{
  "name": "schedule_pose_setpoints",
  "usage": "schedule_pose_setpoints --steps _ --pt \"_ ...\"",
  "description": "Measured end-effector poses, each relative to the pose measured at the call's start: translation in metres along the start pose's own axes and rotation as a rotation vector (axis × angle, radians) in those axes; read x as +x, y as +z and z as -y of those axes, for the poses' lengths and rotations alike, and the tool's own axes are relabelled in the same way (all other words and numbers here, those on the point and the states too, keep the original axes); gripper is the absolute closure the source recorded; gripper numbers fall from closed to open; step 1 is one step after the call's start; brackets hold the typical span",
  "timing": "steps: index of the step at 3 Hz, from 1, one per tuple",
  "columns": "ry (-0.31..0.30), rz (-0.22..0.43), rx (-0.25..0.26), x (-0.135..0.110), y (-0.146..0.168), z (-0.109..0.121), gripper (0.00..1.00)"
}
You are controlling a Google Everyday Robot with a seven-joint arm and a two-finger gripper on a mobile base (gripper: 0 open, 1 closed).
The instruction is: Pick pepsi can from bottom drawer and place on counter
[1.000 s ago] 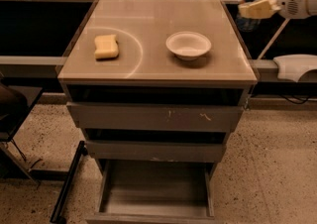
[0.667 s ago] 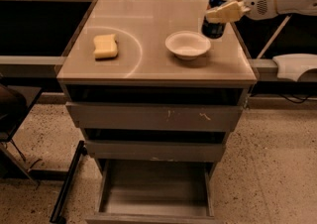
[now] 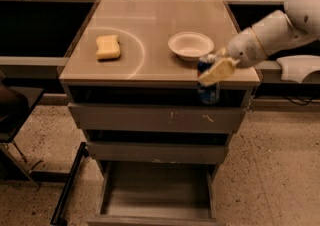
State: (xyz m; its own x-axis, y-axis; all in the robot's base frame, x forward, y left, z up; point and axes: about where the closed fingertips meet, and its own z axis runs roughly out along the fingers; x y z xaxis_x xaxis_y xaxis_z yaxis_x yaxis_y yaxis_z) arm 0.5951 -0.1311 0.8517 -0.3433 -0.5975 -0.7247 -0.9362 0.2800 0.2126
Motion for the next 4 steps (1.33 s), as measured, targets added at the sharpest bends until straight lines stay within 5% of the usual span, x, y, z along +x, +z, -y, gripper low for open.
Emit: schedule_pose_setpoints --steps 1,2,3,4 --pt "0.082 -0.101 -0.07 0.053 0.001 -0.024 1.0" --pt "0.095 -0.056 -0.007 0.033 0.004 -0.014 1.0" --pt "-0.023 0.168 0.245 -0.068 -0.039 0.043 1.0" --pt "-0.105 0.261 0.405 -0.132 -0.065 0.099 1.0"
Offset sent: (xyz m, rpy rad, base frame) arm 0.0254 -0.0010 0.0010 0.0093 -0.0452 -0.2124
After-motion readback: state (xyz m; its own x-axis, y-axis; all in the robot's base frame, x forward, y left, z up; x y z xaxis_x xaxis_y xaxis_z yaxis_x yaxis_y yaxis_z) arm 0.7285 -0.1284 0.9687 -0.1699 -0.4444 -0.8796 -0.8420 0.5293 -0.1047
